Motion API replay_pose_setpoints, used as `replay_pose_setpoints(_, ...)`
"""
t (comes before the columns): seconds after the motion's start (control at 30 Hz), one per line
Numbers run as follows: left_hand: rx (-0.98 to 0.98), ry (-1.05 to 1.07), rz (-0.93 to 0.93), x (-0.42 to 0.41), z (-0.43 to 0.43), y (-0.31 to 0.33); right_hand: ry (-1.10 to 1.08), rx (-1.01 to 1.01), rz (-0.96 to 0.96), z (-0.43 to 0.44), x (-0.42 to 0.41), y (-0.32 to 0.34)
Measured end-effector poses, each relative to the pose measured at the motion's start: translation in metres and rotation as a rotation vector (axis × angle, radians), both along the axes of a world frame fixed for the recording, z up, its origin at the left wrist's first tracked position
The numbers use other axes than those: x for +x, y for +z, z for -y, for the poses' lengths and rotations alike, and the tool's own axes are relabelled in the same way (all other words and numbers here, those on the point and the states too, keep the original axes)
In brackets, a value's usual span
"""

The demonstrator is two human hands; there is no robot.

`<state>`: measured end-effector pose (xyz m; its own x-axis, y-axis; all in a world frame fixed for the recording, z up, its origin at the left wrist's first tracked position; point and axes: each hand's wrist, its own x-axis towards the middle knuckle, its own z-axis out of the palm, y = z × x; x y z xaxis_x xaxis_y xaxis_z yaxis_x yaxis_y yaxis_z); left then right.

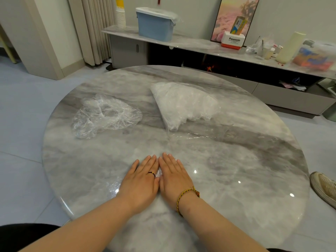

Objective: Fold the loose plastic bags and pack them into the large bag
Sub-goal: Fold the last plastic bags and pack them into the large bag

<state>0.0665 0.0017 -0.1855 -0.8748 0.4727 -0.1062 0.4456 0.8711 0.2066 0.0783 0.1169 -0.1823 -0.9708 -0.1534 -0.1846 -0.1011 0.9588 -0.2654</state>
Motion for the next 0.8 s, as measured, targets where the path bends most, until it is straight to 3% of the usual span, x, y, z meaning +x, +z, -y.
replay_pose_setpoints(0.43,-0.018,-0.01,0.032,-0.004,-0.001,0.0,0.0,-0.012,0.067,-0.002,0.0,0.001)
replay_pose_setpoints(0.6,0.142,0.167,0.072,-0.011,0.004,0.014,-0.16,-0.267,-0.02,-0.012,0.005,0.01)
replay_pose_setpoints(0.8,0.05,0.245,0.098,-0.021,0.01,0.025,-0.369,-0.525,-0.02,-0.018,0.004,0.018)
